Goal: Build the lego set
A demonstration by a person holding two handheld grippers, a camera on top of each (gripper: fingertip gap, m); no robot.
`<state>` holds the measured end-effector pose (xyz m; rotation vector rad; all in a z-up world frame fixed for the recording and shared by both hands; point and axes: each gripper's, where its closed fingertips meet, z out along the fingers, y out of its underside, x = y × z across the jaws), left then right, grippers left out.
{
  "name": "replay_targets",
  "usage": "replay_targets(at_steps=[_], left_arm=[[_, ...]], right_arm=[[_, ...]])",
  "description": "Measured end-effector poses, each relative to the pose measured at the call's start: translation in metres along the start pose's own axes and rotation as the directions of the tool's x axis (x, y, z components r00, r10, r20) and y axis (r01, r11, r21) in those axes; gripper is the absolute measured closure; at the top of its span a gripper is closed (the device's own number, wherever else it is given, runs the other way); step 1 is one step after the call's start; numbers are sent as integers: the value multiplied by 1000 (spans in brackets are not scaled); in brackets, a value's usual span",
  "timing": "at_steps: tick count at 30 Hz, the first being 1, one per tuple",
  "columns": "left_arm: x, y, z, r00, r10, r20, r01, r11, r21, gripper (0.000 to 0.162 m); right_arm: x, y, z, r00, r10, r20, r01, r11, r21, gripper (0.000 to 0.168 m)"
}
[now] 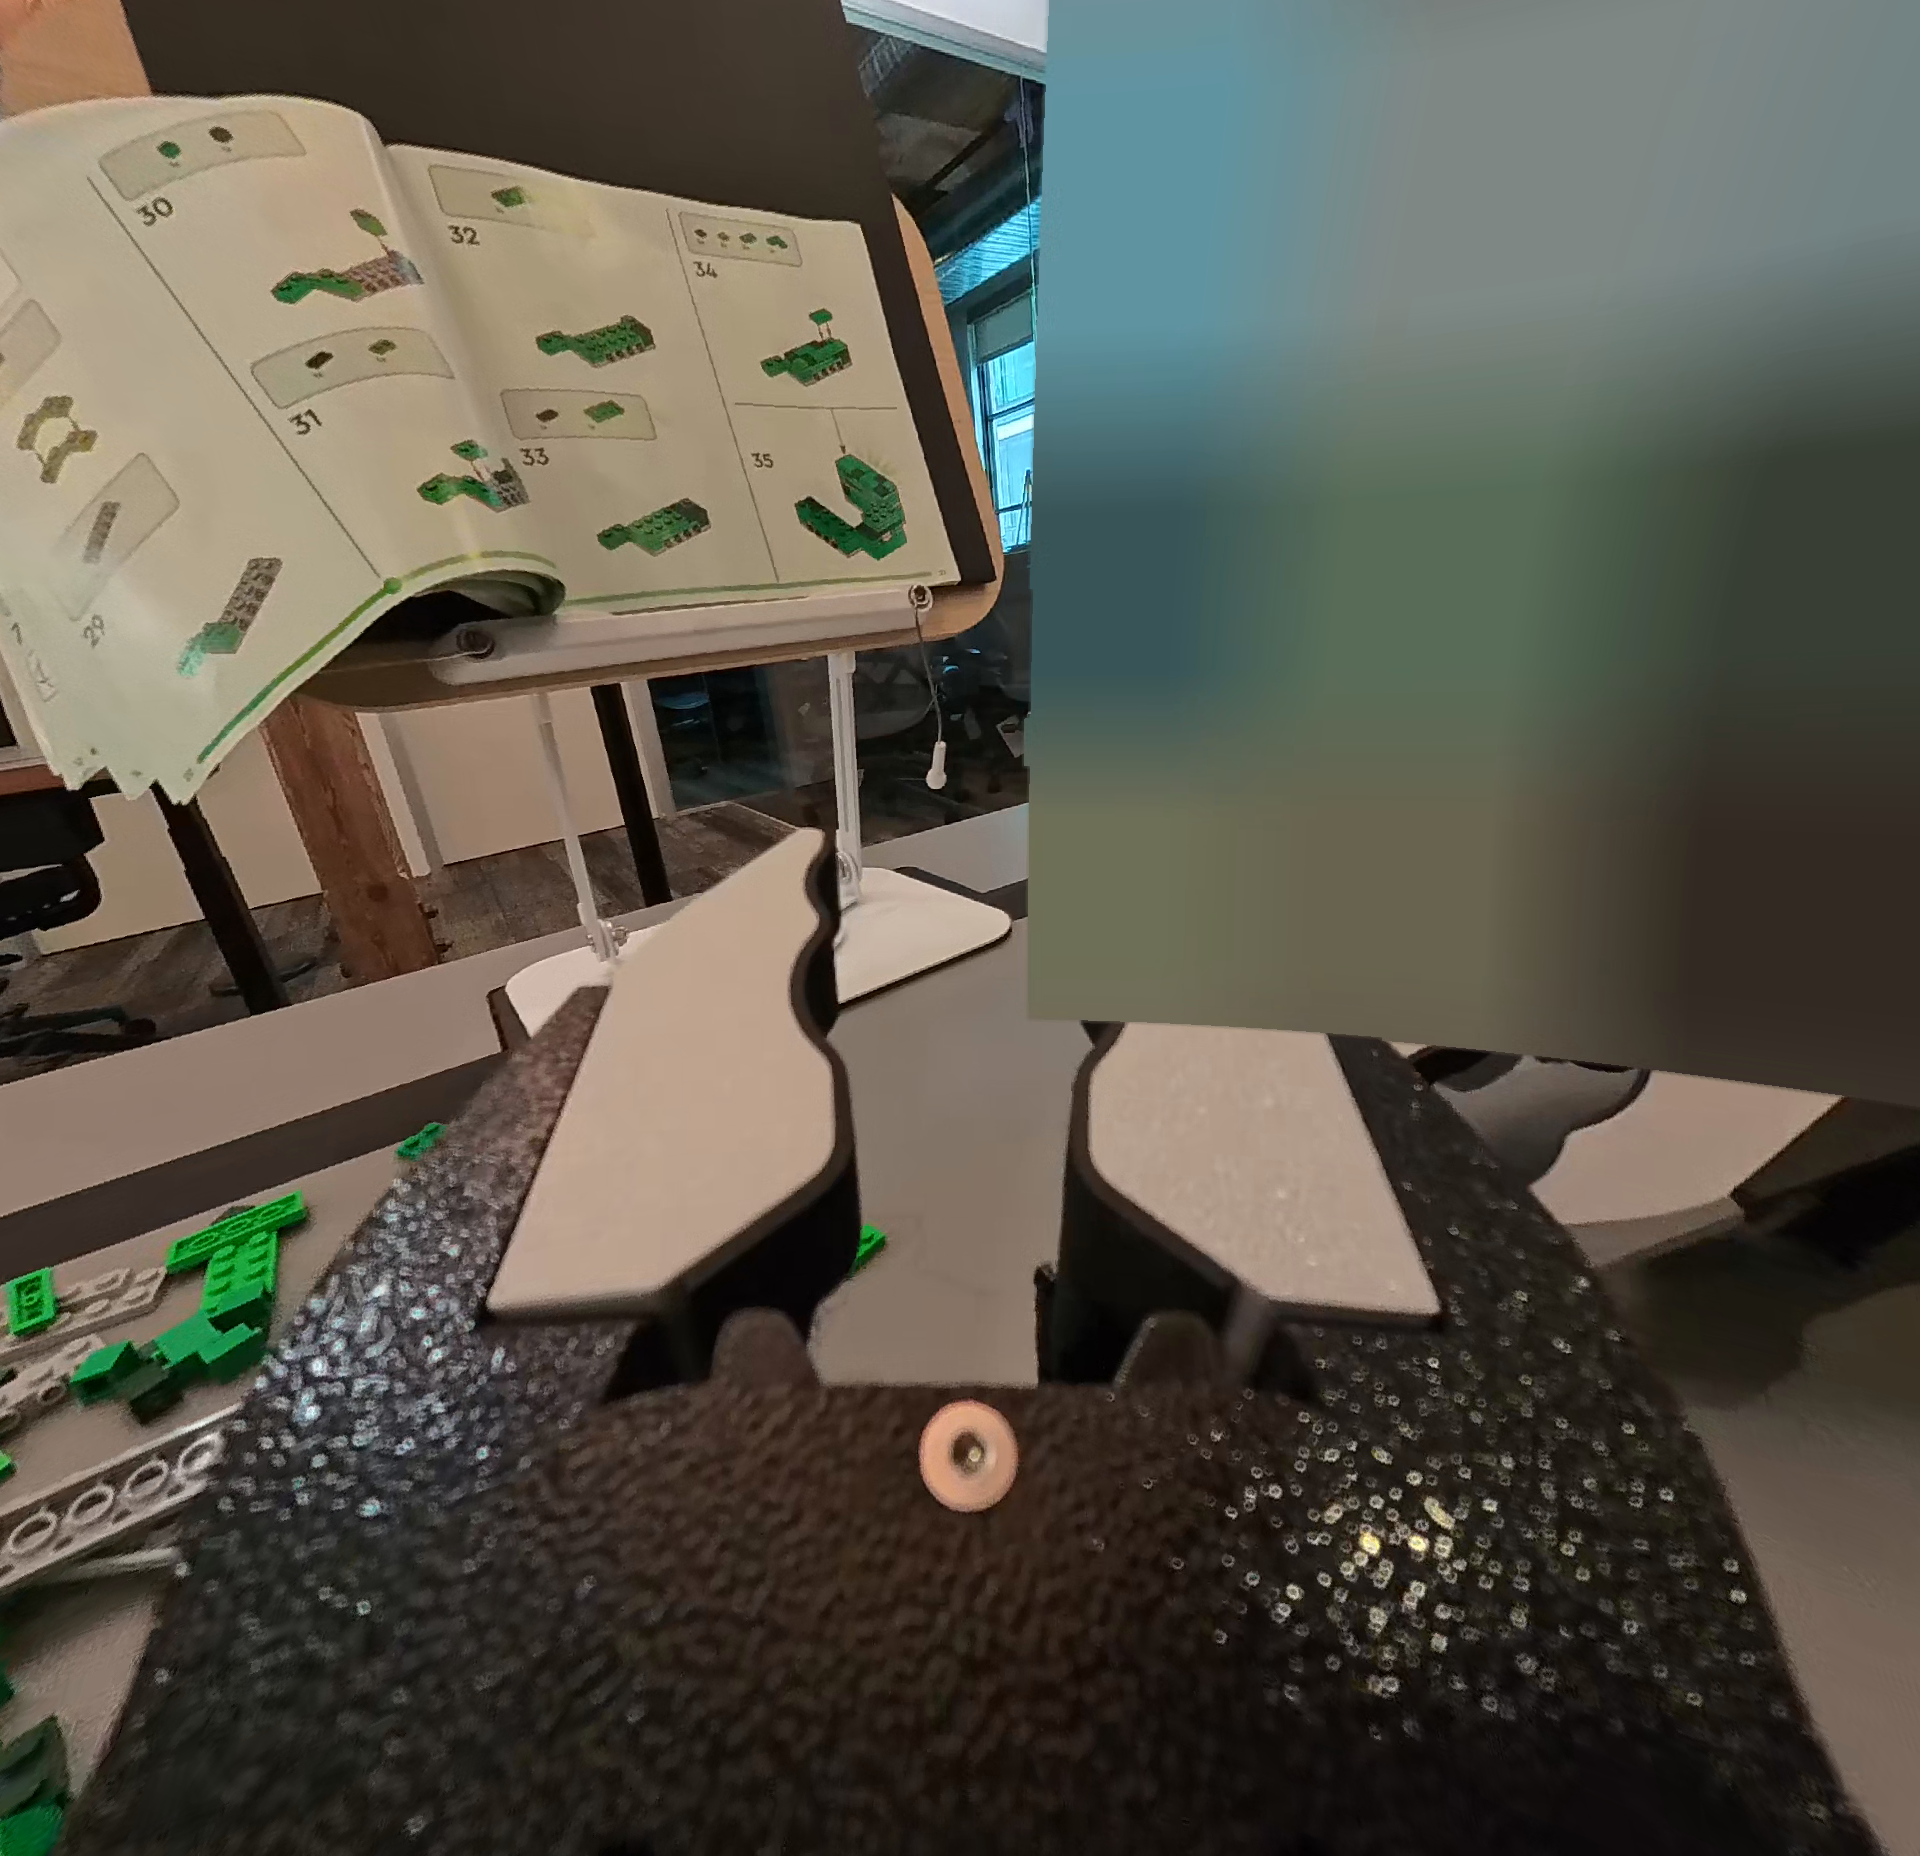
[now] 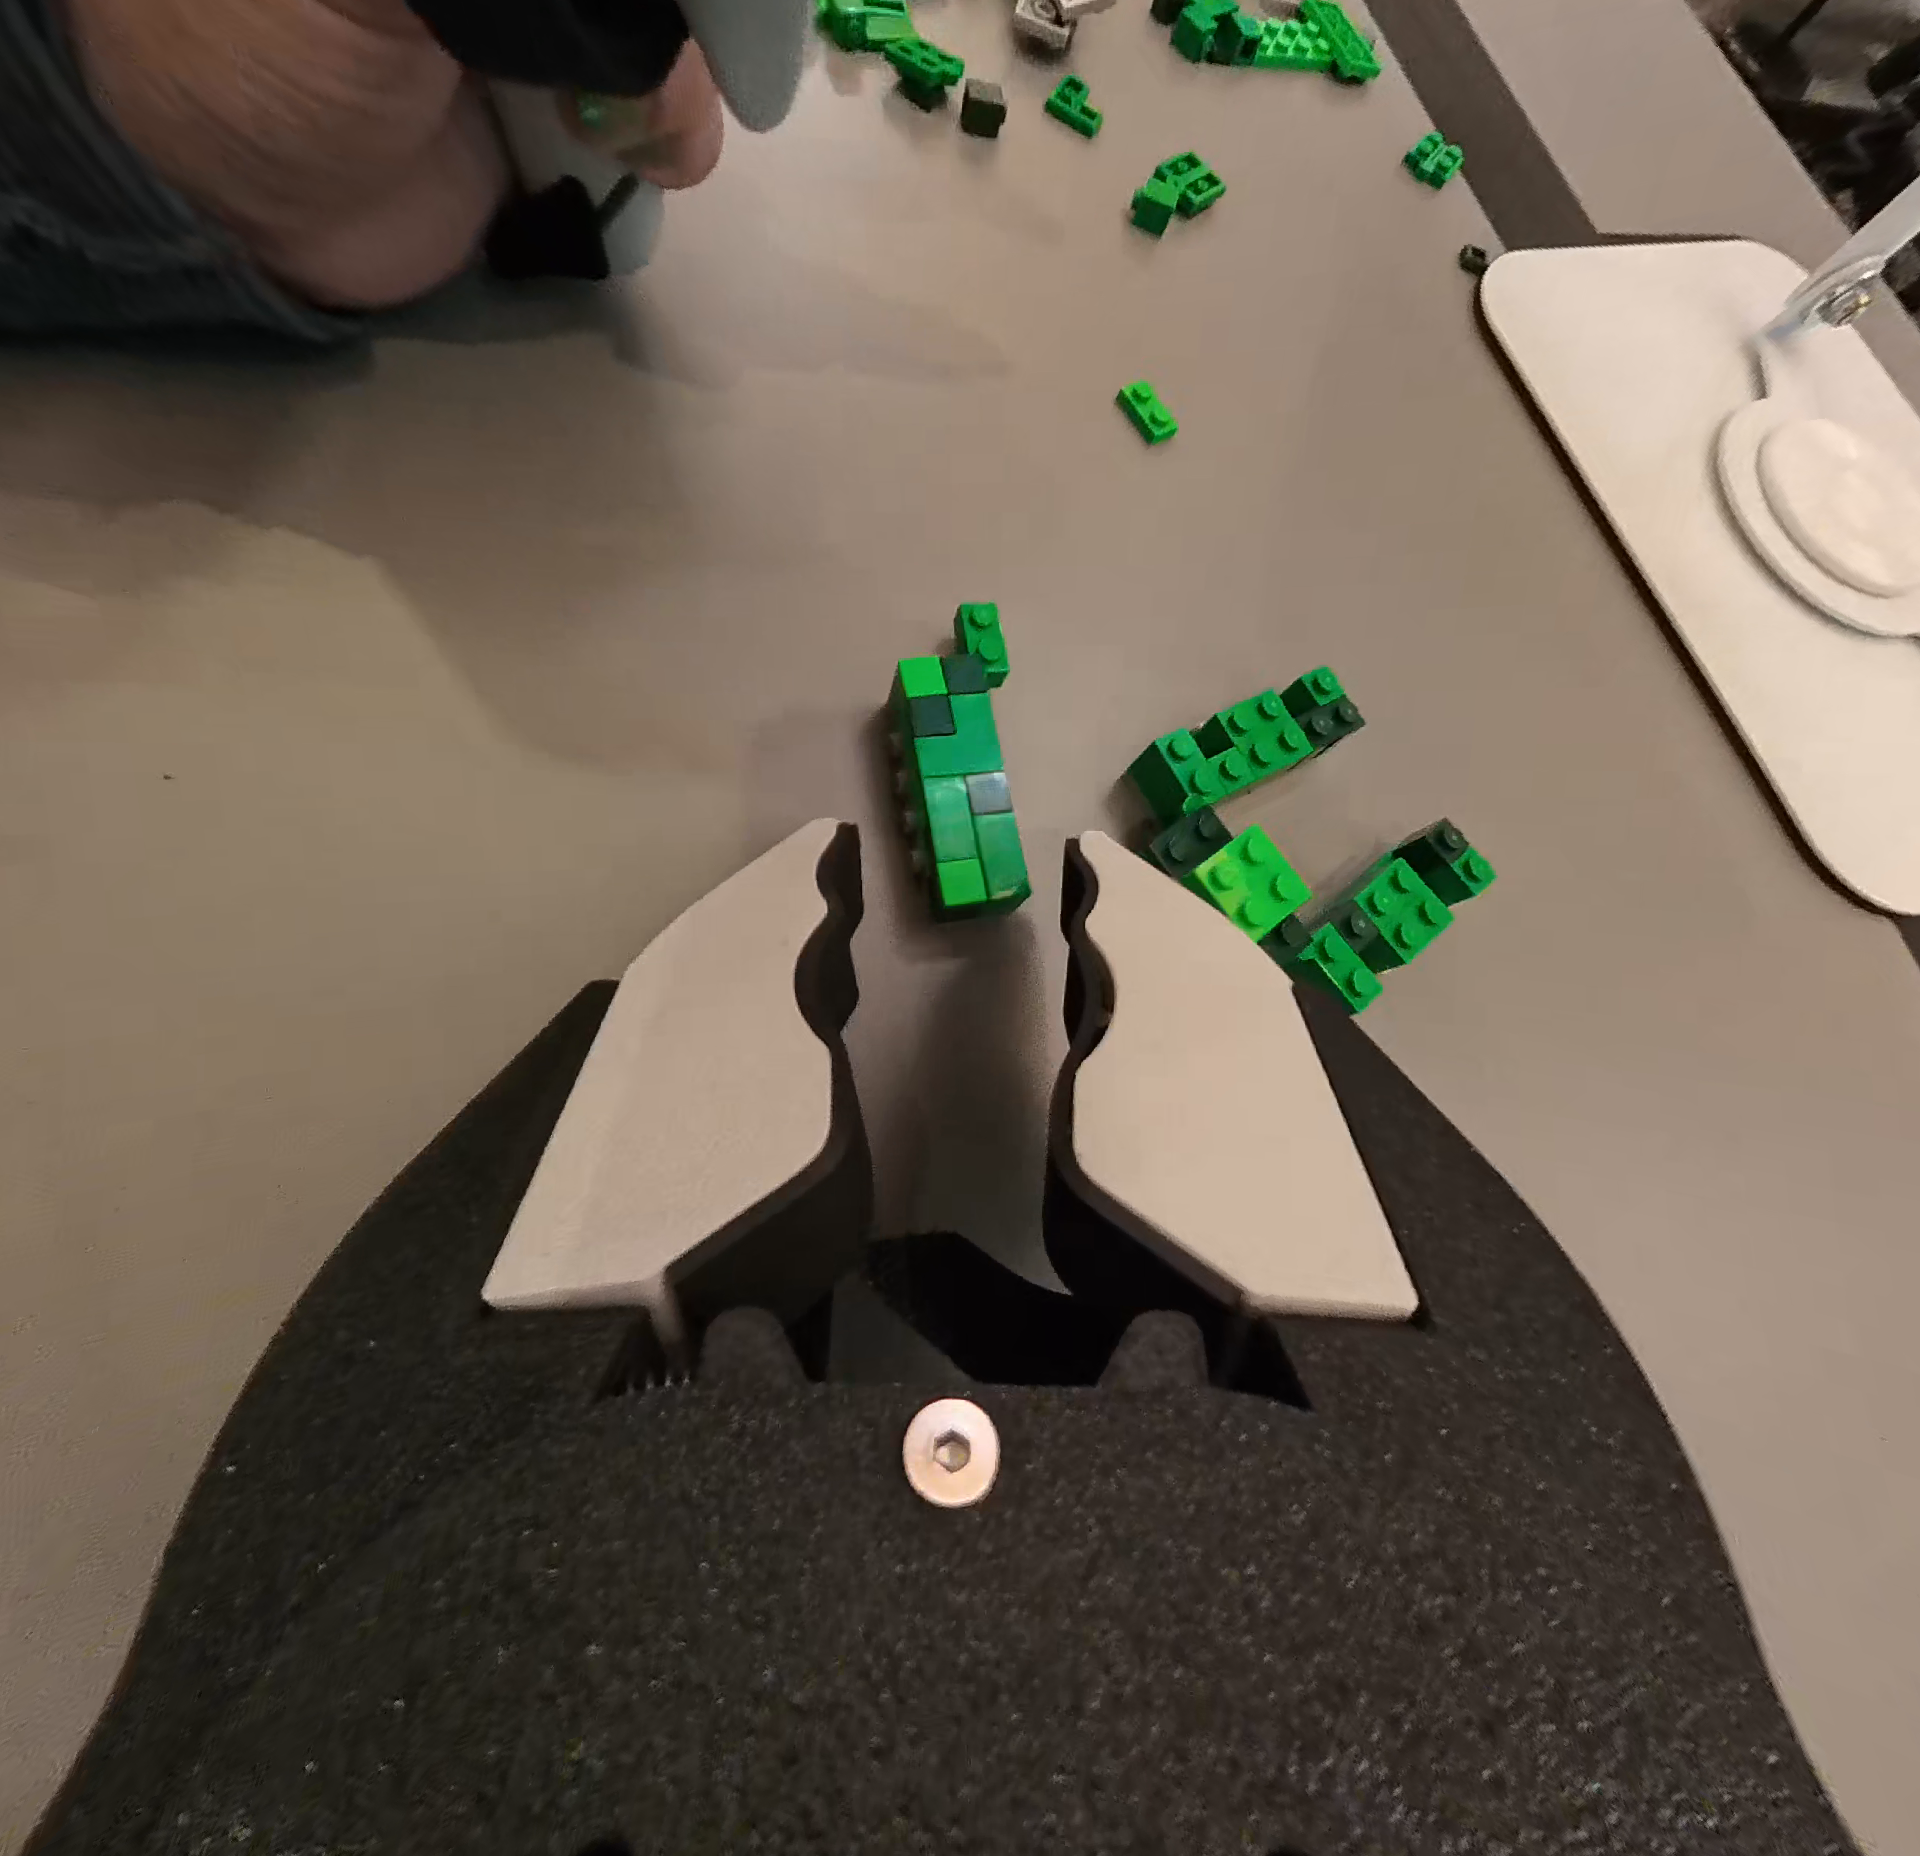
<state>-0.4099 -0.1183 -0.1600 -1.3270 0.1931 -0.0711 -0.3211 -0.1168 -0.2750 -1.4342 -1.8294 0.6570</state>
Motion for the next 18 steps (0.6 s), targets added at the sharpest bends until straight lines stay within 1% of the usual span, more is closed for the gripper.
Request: replay_targets(at_steps=[1,4,7,10,15,18], left_arm=[[0,0,0,1000,-3,-2,3,1000,1,119],[0,0,0,1000,-4,-3,4,1000,2,118],[0,0,0,1000,-6,-5,6,1000,3,118],[1,0,0,1000,-1,-7,1,1000,0,118],[2,1,1,1000,4,-13,-4,1000,-5,118],[5,3,2,1000,12,-22,-13,1000,-13,118]], right_arm=[[1,0,1,1000,10,7,-10,1000,-3,134],[3,2,3,1000,18,12,-18,1000,-17,149],[4,3,0,1000,18,16,-18,1000,-19,150],[3,-1,-10,999,8,32,-9,1000,18,151],[13,-3,-43,1000,17,12,-18,997,73,152],[28,0,-62,998,46,-40,-42,993,114,152]])
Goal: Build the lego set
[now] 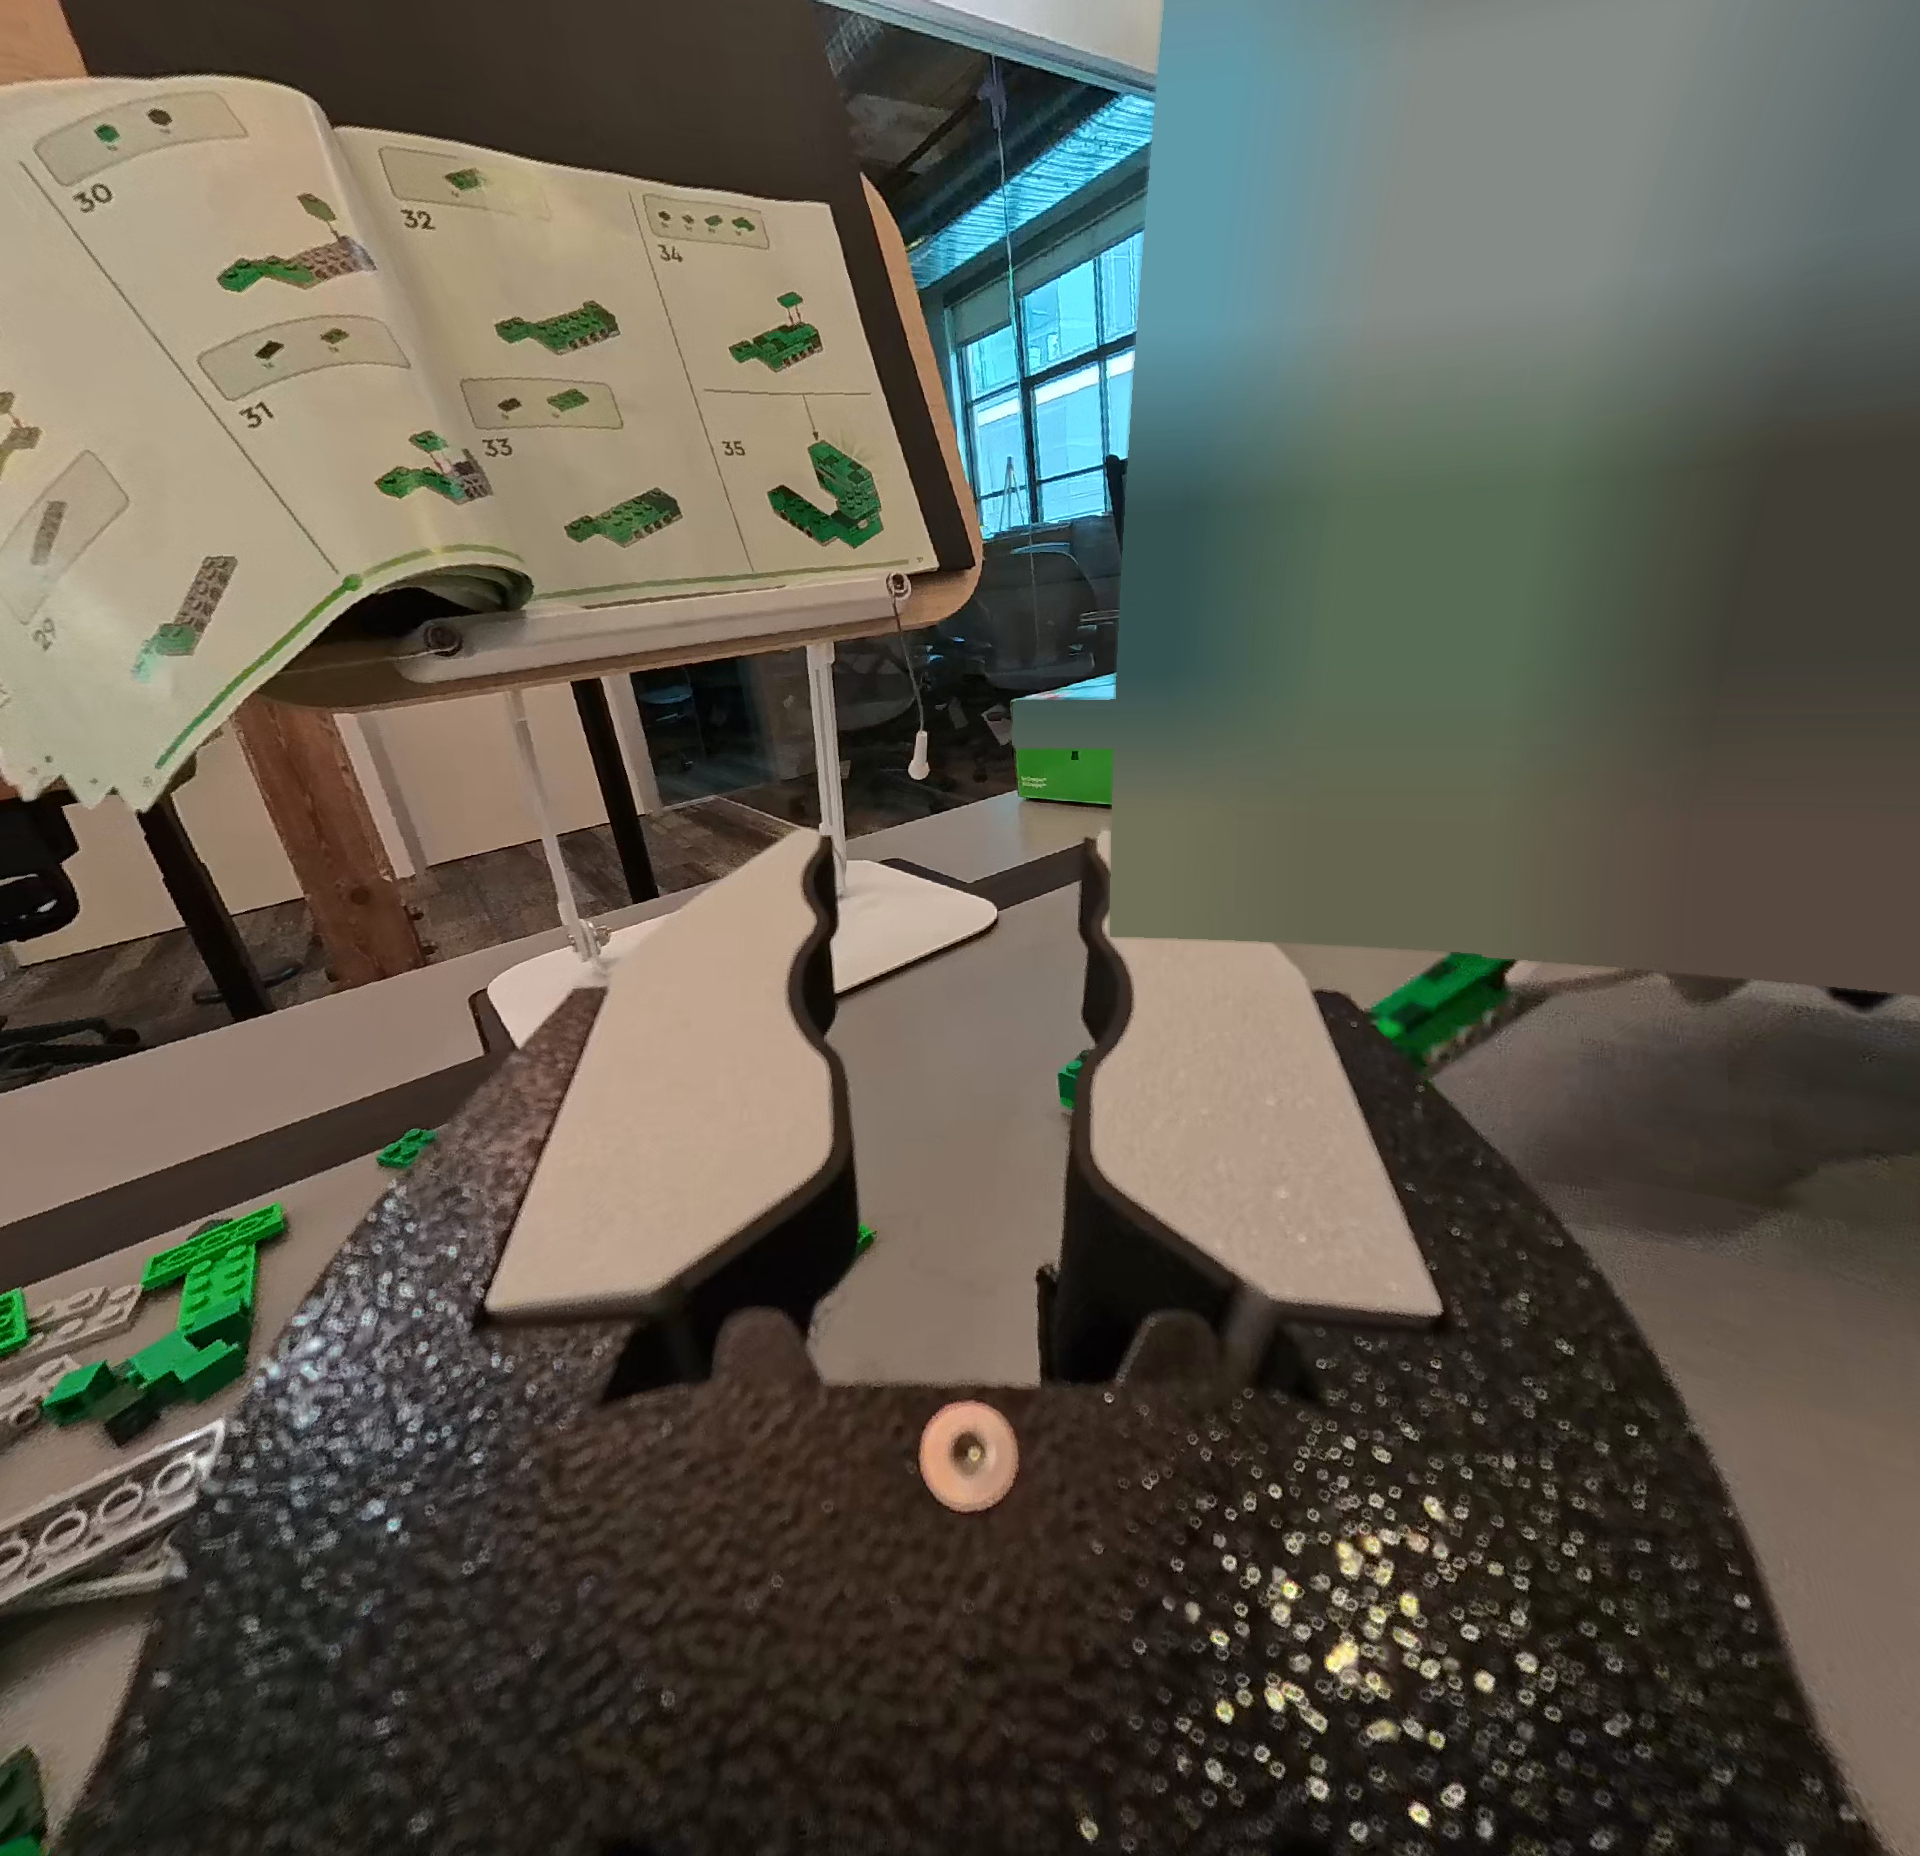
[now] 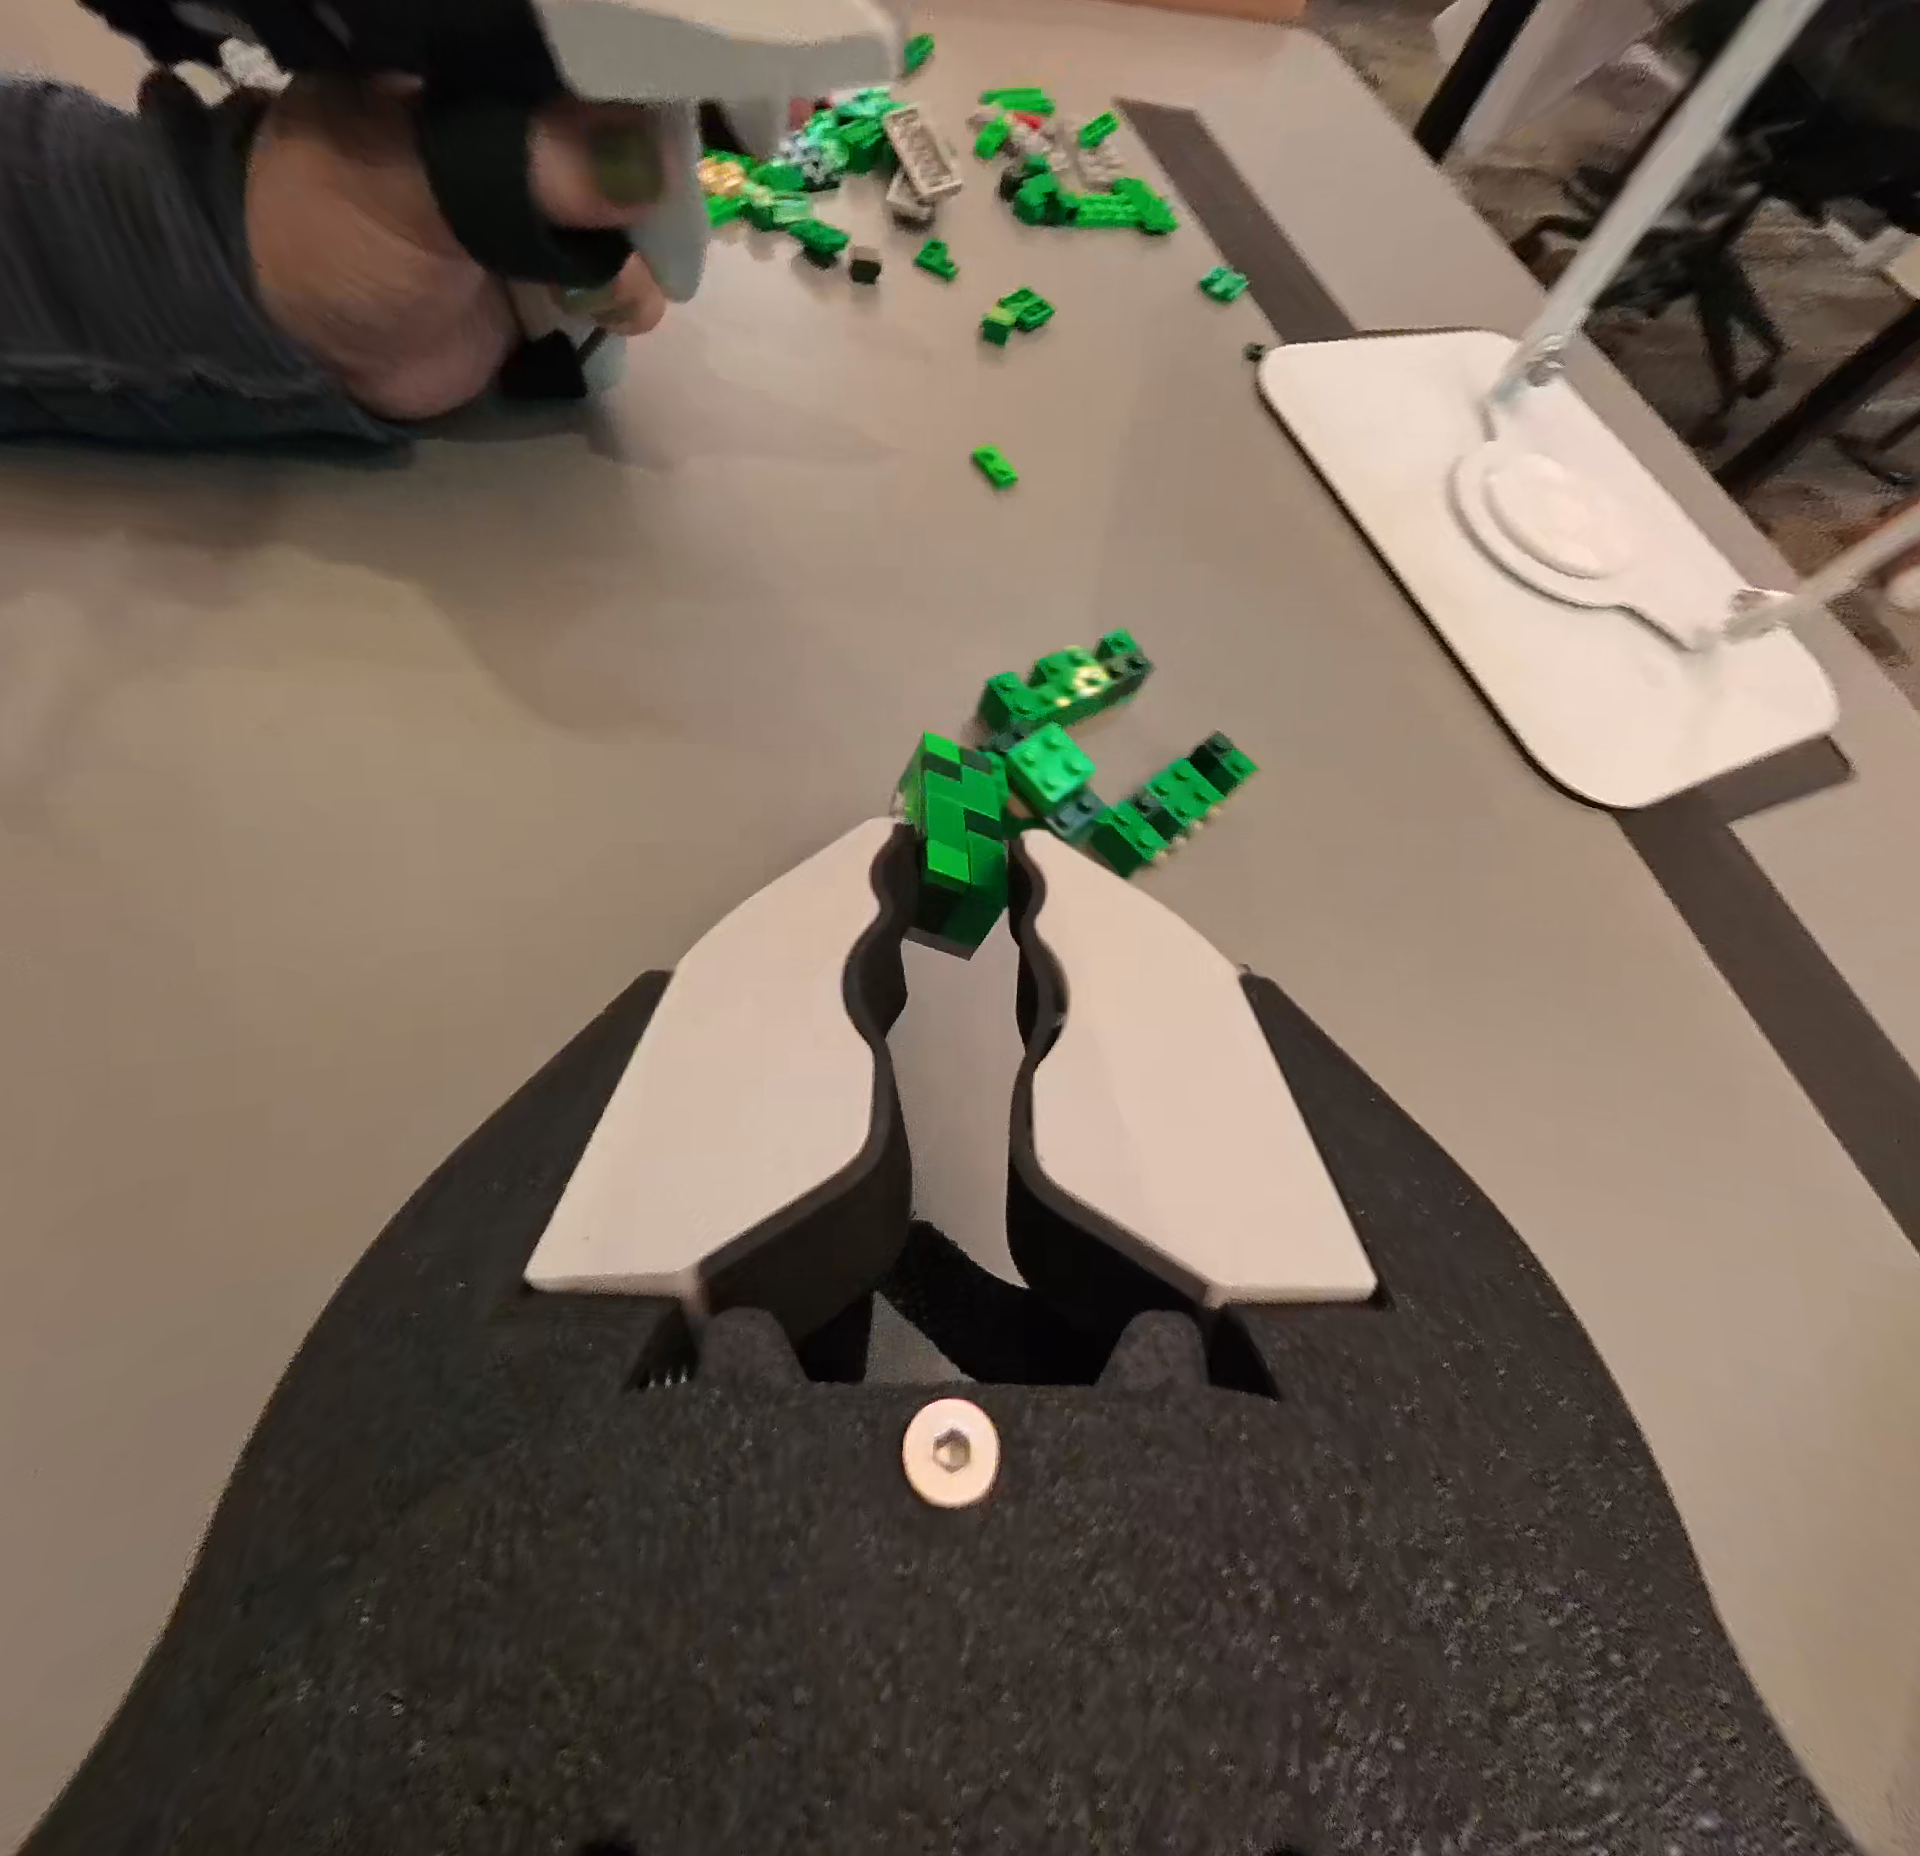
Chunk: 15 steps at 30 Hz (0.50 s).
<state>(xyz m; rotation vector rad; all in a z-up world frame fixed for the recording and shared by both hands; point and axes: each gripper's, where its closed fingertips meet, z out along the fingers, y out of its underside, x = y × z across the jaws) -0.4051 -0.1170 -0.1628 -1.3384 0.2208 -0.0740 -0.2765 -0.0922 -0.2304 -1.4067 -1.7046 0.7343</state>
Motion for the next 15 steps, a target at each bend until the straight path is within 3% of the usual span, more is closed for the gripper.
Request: replay_targets(at_steps=[4,5,9,15], left_arm=[[15,7,5,997,22,-68,-26,998,-50,117],[20,11,6,995,14,-100,-22,996,-84,116],[31,27,12,988,36,-149,-66,978,-196,109],[33,28,12,987,88,-138,-114,973,-200,110]], right_arm=[[18,0,-17,997,29,-72,-26,999,46,153],[23,-1,-21,994,23,-108,-16,998,65,168],[22,0,-29,993,26,-112,-15,995,102,168],[19,20,-28,992,44,-118,-43,999,7,163]])
